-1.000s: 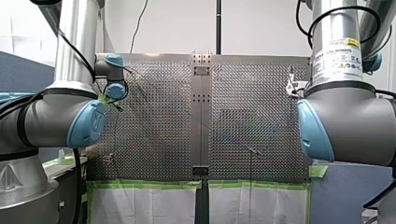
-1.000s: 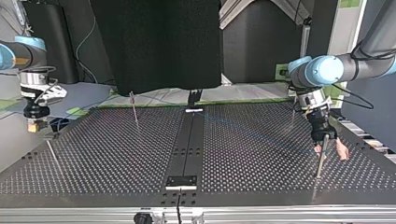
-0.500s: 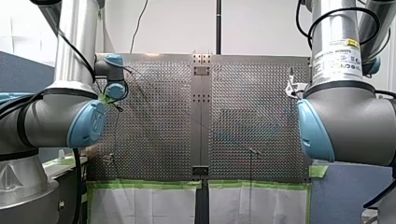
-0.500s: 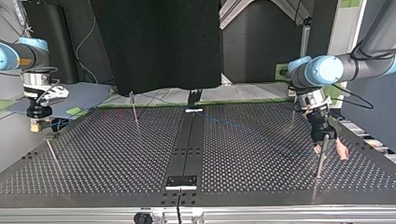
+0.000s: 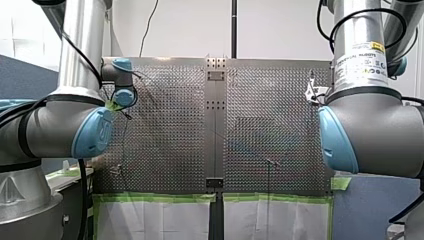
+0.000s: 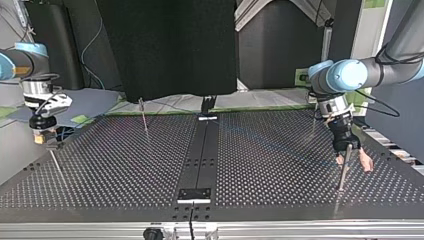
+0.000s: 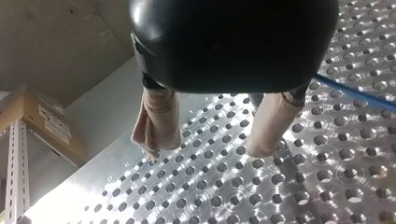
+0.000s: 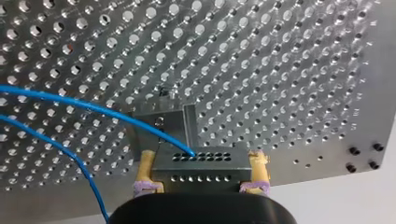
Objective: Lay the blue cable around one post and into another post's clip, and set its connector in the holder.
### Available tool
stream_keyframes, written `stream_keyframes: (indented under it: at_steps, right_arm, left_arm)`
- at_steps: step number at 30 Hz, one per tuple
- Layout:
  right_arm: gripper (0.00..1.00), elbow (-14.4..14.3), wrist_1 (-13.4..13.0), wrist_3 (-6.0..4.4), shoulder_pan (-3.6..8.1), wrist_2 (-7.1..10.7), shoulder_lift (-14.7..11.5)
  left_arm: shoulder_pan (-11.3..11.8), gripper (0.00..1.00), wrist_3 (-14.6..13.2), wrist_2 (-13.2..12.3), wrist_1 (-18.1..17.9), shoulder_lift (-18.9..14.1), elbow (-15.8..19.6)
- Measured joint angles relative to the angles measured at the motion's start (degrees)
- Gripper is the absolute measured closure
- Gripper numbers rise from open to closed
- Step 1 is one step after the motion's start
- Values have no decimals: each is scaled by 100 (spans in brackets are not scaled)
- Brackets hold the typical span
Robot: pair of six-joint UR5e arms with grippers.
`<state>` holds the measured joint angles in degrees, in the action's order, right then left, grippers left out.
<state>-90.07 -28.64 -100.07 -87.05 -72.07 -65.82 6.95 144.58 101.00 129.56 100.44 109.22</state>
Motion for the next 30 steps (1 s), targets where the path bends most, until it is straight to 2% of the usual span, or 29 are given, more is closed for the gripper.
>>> stream_keyframes:
  at_steps: [9,14,18,24,30]
  right_arm:
    - [100,193,478,163,-14,-62,197]
    - [100,295,647,189,-26,-54,226]
    - [100,332,613,189,-26,19,240]
    - [100,338,434,138,-1,236,258]
    - [100,349,355,117,25,292,284]
  left_arm:
    - [0,0,0,1,0,1,0]
    - [0,0,-7,2,0,0,0]
    - [0,0,-10,3,0,-1,0]
    - [0,0,-3,0,0,-1,0]
    - [1,0,0,2,0,-1,0]
